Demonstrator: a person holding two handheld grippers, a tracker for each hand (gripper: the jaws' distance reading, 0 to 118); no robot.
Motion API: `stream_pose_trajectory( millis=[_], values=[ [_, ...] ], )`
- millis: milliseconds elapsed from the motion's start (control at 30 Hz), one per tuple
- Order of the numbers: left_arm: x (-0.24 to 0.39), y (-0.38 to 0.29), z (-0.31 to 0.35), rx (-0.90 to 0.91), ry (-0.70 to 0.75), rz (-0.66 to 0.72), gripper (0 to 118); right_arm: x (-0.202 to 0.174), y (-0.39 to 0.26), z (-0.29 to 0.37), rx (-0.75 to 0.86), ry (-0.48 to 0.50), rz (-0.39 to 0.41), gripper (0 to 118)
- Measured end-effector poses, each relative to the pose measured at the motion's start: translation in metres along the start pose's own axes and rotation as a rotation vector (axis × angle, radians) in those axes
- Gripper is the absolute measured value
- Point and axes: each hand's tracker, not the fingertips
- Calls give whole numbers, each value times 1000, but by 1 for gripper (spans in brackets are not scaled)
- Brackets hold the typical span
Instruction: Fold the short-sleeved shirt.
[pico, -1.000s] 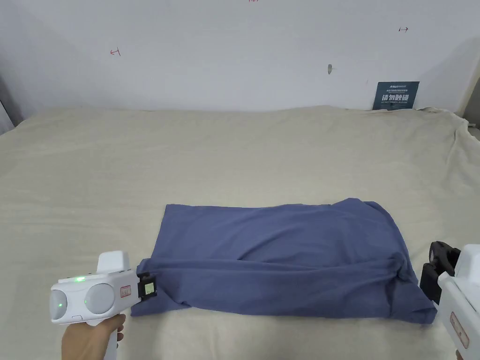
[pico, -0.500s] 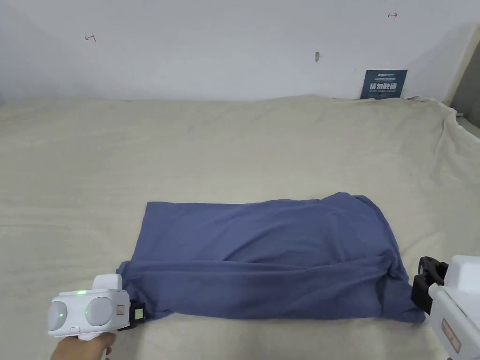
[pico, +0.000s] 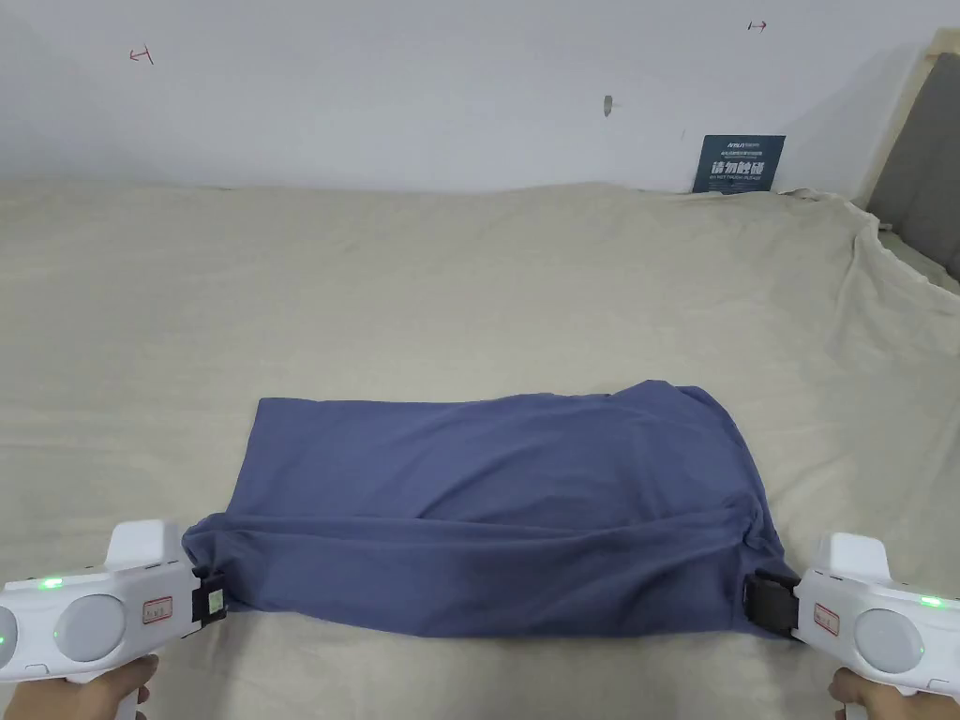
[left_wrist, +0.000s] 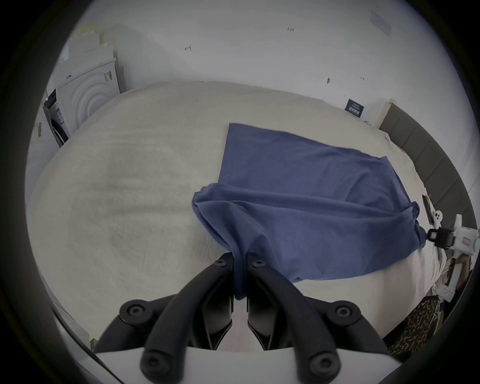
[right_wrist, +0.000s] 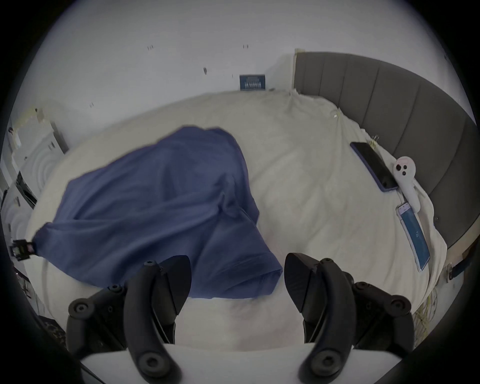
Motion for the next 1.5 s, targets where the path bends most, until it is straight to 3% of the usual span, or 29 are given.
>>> stream_pose_trajectory(
  millis=[133, 167, 233, 267, 333, 700, 1033, 1367, 1433, 1467, 1500],
  values=[
    [-2, 3, -1, 7, -8, 6, 6, 0, -5, -15, -62, 15, -25, 63],
    [-3, 3, -1, 5, -9, 7, 6, 0, -6, -17, -70, 21, -36, 54],
    [-4, 2, -5, 1, -6, 12, 6, -3, -10, -13, -67, 34, -39, 22],
    [-5, 1, -6, -1, -6, 15, 6, -3, -11, -8, -47, 42, -33, 12],
    [-6, -3, -6, -2, -5, 26, 6, -6, -10, 3, -42, 51, -28, 12],
    [-32, -19, 22, 22, -12, 81, 6, 33, -10, 63, 85, 81, -39, 12],
    [-37, -83, 37, -55, 3, 44, 6, 42, -72, 73, -10, 65, -9, 12],
    [-32, -102, 16, -116, 41, 57, 6, 40, -97, 56, -60, 33, -64, 12],
    [-31, -100, 19, -118, 39, 57, 16, 38, -94, 59, -63, 22, -59, 33],
    [-31, -99, 22, -117, 37, 59, 28, 36, -93, 63, -75, -2, -53, 49],
    [-29, -96, 26, -119, 42, 70, 53, 35, -90, 69, -70, -28, -44, 70]
  ],
)
